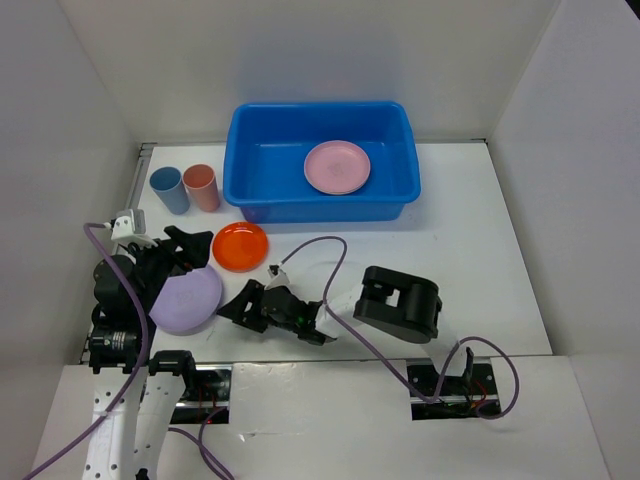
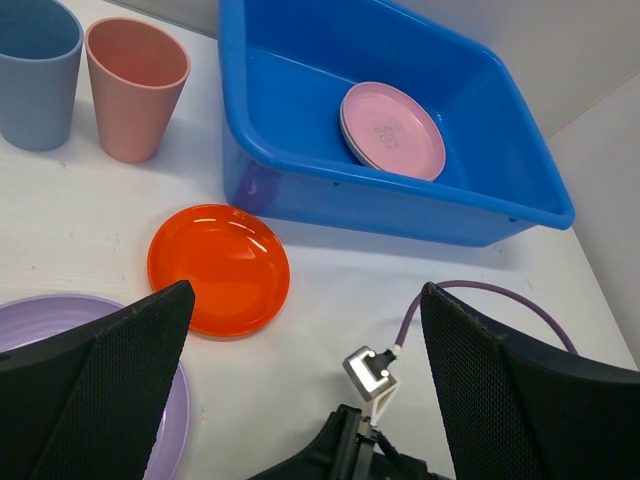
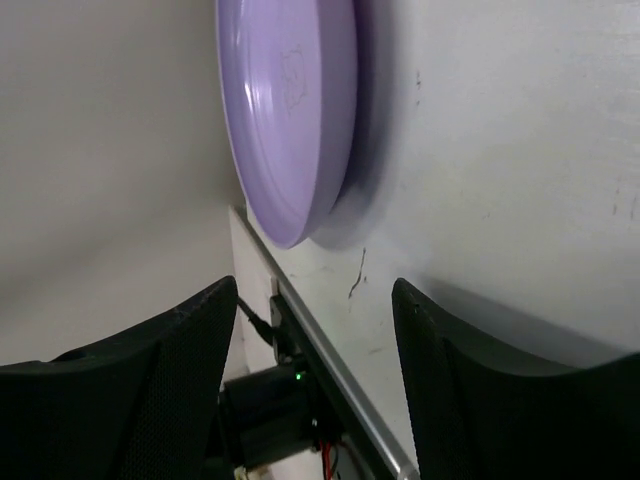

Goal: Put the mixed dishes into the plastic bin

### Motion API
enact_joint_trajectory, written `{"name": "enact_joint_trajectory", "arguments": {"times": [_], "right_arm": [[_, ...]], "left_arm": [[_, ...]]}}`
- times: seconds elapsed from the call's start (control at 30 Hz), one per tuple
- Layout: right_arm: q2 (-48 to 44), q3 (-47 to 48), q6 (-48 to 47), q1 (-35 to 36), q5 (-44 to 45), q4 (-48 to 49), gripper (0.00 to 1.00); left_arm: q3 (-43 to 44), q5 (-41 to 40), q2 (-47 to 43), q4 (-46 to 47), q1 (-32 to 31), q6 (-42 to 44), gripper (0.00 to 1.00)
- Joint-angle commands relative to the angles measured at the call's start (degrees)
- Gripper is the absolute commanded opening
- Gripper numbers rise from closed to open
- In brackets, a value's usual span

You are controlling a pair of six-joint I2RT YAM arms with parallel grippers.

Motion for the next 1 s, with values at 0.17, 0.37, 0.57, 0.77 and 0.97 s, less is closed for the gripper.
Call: {"name": "enact_joint_trajectory", "arguments": {"times": [0.17, 0.37, 0.57, 0.77, 0.97], "right_arm": [[5.2, 8.6, 1.0, 0.2, 4.7, -1.9, 0.67], [7.2, 13.4, 4.4, 0.2, 10.8, -12.5, 0.55], [9.1, 18.0, 5.6, 0.2, 12.1, -20.3, 0.46], [11.2, 23.8, 5.1, 0.2, 12.6, -25.6, 0.40], [14.1, 30.3, 4.0, -0.3, 12.6, -34.7, 0.20]], "left_arm": [[2.1, 0.4, 0.2, 1.2, 0.4, 0.3, 1.00], [2.1, 0.4, 0.2, 1.2, 0.4, 0.3, 1.00], [2.1, -0.1, 0.2, 1.2, 0.4, 0.3, 1.00], [1.6, -0.1, -0.3, 1.2, 0.4, 0.3, 1.00], [1.6, -0.1, -0.8, 1.2, 0.4, 0.3, 1.00]]}}
